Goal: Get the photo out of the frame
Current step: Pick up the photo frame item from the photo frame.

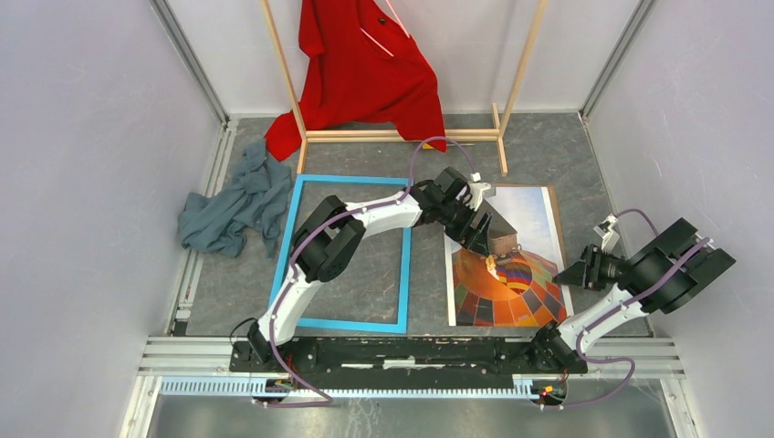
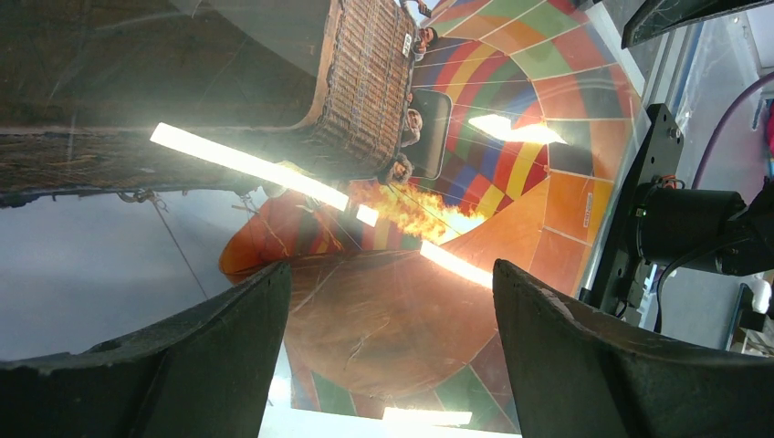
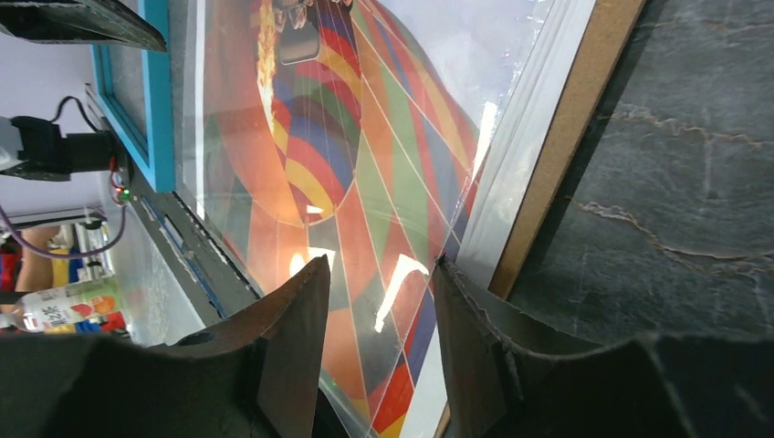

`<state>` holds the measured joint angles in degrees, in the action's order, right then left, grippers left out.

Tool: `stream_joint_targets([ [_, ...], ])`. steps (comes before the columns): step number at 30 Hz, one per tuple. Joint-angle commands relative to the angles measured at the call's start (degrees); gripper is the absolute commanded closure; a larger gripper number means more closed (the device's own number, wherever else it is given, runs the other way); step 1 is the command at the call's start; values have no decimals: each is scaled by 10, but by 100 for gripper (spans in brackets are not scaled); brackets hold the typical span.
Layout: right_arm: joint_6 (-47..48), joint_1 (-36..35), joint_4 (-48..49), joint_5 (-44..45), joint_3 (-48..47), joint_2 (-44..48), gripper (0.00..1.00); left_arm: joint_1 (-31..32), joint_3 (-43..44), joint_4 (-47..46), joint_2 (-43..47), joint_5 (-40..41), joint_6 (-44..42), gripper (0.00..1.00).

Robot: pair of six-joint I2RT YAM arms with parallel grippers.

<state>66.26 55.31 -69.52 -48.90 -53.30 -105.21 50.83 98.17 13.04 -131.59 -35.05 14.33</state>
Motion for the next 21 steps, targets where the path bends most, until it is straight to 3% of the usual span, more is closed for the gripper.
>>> stream_joint_targets([
  [1,7,0,-24,-46,7,-26,48,2,-25,38,-15,22,7,12],
  [21,16,-24,-24,-77,12,-65,41,1,-42,26,4,21,14,12],
])
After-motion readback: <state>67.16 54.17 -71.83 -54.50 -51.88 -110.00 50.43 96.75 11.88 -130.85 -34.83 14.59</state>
